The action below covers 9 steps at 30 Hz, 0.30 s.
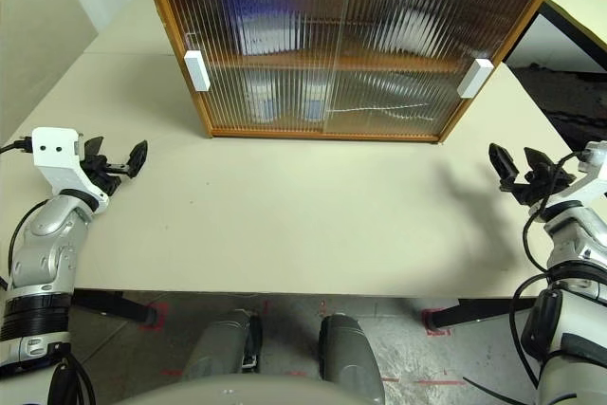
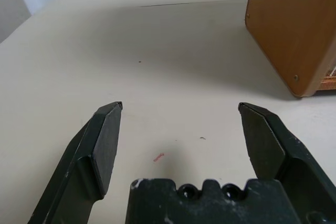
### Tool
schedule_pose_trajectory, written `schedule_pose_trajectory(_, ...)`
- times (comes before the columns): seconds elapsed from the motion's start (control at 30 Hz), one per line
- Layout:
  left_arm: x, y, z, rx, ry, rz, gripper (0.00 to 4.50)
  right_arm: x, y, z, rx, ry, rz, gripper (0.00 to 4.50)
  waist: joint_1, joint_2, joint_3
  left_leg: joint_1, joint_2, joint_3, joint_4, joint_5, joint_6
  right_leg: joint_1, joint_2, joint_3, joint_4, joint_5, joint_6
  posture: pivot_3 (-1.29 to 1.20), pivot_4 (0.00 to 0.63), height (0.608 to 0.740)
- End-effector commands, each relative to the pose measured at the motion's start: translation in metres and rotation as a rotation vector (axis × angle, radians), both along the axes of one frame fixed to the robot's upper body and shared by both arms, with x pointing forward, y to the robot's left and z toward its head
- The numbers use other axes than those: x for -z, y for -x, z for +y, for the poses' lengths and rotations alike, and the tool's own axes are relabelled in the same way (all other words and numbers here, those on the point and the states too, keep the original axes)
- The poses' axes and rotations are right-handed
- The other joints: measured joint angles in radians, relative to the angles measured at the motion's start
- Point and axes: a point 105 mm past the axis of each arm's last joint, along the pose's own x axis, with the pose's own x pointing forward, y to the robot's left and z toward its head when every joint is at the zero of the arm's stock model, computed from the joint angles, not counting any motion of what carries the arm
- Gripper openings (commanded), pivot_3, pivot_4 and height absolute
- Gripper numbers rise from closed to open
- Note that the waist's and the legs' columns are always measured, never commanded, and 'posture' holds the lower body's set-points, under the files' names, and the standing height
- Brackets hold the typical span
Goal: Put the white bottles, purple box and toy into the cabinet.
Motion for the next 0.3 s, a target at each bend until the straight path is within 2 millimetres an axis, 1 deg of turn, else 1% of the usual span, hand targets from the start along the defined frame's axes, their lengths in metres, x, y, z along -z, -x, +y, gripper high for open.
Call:
schedule_pose_trajectory(0.03,0.0049,-0.0032,-0.0017,-0.015,-0.006,-0.002,4.5,-0.0045,0.0062,-0.0144,0.07,-0.041,-0.024,4.44,0.0,0.0,0.0,0.0,0.0,0.0,0.0,0.0,0.0,0.0,0.0,0.0,0.0,0.0,0.0,0.11,0.029,0.74)
schedule_pose_trajectory(0.13,0.0048,-0.0002,-0.0016,-0.051,0.015,-0.024,4.5,-0.0039,0.0095,-0.0198,0.098,-0.06,-0.025,4.44,-0.001,-0.001,-0.001,0.0,0.0,0.0,0.0,0.0,0.0,0.0,0.0,0.0,0.0,0.001,-0.001,0.1,0.017,0.74)
schedule_pose_trajectory(0.2,0.0064,0.0025,-0.0035,-0.069,0.036,-0.027,4.5,-0.0044,0.0082,-0.0192,0.097,-0.059,-0.024,4.44,-0.002,-0.001,-0.001,0.0,0.0,0.001,0.001,0.0,0.0,0.0,0.0,0.0,-0.001,0.001,-0.001,0.1,0.019,0.74)
schedule_pose_trajectory(0.3,0.0075,0.0037,-0.0079,-0.048,0.001,-0.015,4.5,-0.0038,0.0054,-0.017,0.091,-0.056,-0.013,4.44,-0.009,-0.002,-0.002,0.0,0.0,0.001,0.001,0.0,0.0,0.001,0.0,0.0,-0.001,0.002,0.001,0.1,0.02,0.74)
